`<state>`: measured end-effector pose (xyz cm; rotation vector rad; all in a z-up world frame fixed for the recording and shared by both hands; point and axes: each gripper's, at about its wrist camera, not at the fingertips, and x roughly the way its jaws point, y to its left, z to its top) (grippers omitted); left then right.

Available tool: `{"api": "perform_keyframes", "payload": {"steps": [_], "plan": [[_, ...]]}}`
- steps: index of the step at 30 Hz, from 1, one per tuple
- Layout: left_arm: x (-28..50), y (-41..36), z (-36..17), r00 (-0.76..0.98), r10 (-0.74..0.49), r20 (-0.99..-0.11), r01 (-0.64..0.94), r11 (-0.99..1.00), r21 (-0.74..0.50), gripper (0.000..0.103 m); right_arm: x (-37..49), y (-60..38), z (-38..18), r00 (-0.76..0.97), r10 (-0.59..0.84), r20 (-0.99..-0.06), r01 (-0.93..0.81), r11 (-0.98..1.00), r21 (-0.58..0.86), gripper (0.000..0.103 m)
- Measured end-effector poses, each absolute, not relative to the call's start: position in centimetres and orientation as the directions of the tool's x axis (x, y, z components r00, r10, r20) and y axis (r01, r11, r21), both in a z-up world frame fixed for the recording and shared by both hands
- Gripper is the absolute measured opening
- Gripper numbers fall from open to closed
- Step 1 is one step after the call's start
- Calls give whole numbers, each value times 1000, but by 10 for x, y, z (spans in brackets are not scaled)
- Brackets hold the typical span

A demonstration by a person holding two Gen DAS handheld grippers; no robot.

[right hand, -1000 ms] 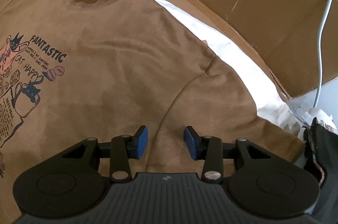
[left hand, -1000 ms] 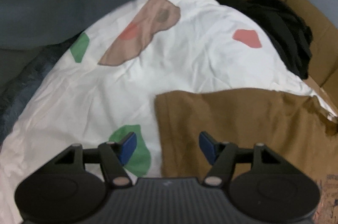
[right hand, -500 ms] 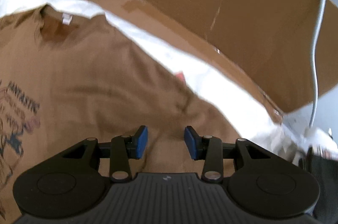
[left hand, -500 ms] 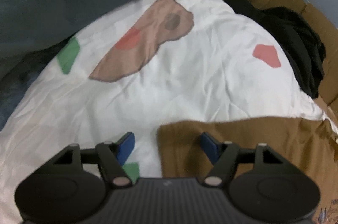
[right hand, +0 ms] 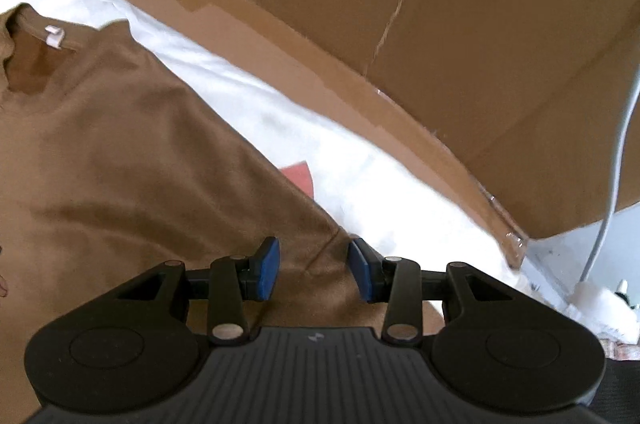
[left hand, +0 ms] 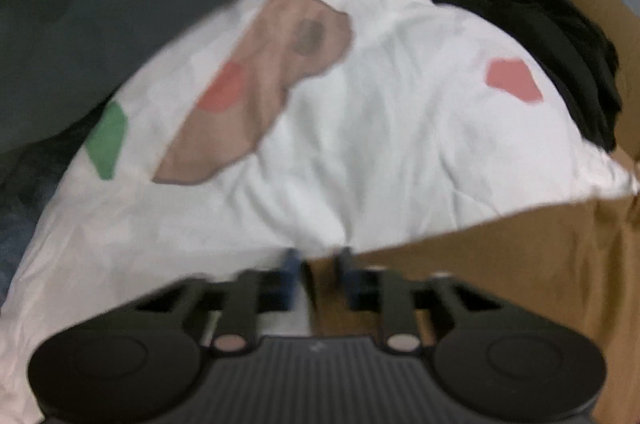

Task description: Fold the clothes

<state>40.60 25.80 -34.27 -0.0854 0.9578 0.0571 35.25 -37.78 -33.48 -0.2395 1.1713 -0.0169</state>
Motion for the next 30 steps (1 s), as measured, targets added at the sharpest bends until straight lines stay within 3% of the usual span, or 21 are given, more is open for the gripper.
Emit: {"api": "perform_keyframes", "payload": {"steps": [3, 7, 9, 10, 12, 14, 16, 17, 18, 19, 21, 23, 30], "plan": [[407, 257, -336, 592, 142, -794, -121, 989, 86, 0, 355, -377, -336, 390, -146, -909, -112, 973, -204, 43], [406, 278, -333, 583, 147, -799, -213, 977, 24, 0, 356, -378, -334, 394, -152, -907, -104, 973, -208, 43], [401, 279, -331, 611, 87, -787, -187, 982, -36, 22, 355, -379, -332, 401, -151, -904, -97, 974, -206, 43], [399, 278, -331, 619, 51, -784, -162, 985, -64, 27, 354, -379, -329, 411, -143, -900, -93, 976, -197, 43], [398, 269, -333, 612, 28, -790, -121, 991, -59, 57, 353, -380, -325, 426, -124, -896, -94, 979, -180, 43], [400, 261, -336, 600, 32, -799, -114, 992, -46, 71, 354, -380, -323, 433, -116, -894, -102, 979, -176, 43], [402, 260, -341, 579, -9, -815, -97, 992, -79, 66, 355, -383, -325, 426, -127, -896, -101, 977, -187, 43], [402, 258, -344, 565, -36, -824, -76, 993, -95, 42, 355, -384, -326, 420, -136, -897, -96, 977, -192, 43], [403, 254, -346, 552, -50, -832, -53, 994, -95, 30, 354, -385, -327, 415, -139, -899, -91, 977, -194, 43], [403, 251, -347, 548, -39, -836, -45, 996, -77, 28, 353, -386, -328, 410, -143, -901, -87, 977, -195, 43], [405, 248, -347, 538, -23, -843, -36, 998, -50, 12, 352, -390, -329, 408, -146, -901, -73, 979, -192, 43], [407, 247, -344, 538, -13, -843, -24, 999, -31, 6, 352, -395, -330, 409, -146, -901, -58, 981, -186, 43], [412, 235, -333, 596, 108, -796, -28, 993, 114, 5, 356, -397, -335, 414, -139, -900, -60, 982, -180, 35]]}}
